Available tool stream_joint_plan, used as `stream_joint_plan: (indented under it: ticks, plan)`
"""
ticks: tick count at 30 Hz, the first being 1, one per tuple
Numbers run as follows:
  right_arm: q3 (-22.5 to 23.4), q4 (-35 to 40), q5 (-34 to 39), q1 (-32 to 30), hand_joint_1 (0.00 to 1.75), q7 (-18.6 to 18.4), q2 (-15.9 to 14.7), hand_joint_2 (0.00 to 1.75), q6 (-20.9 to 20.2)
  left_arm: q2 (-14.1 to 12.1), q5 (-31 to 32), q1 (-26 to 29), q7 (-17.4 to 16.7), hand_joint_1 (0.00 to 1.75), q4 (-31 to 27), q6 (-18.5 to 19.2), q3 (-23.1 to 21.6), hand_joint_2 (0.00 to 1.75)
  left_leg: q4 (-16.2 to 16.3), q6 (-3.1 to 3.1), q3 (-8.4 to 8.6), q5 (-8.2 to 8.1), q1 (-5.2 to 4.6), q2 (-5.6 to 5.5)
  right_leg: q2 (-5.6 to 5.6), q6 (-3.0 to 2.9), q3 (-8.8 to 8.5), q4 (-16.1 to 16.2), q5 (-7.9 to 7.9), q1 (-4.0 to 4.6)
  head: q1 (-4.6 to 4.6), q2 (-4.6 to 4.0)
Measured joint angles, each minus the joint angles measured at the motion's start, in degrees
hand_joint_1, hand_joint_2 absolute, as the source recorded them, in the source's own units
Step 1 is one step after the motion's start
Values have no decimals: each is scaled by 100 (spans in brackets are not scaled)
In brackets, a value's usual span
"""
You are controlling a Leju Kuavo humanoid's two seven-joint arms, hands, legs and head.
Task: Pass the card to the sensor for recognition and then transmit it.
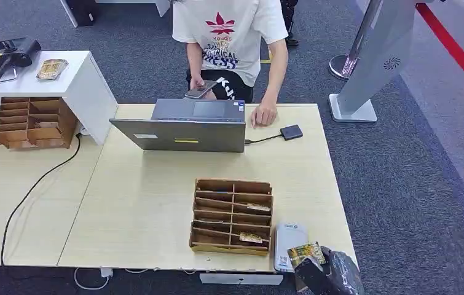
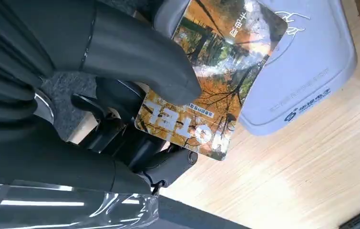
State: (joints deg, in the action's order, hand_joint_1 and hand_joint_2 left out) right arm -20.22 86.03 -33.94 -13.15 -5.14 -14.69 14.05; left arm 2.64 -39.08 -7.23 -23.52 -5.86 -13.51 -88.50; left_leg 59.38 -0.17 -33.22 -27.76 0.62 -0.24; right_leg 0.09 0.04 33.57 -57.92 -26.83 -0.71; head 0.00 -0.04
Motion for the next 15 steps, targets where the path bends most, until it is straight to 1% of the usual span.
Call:
stream_joint_plan:
  ticks: [15]
  plan:
    - [-35,9,0,-2,175,-9,-29,175,20,-4,-11,0,7,0,0,-7,0,175,0,2,0,-2,0,0,0,0,0,0,-1,0,0,0]
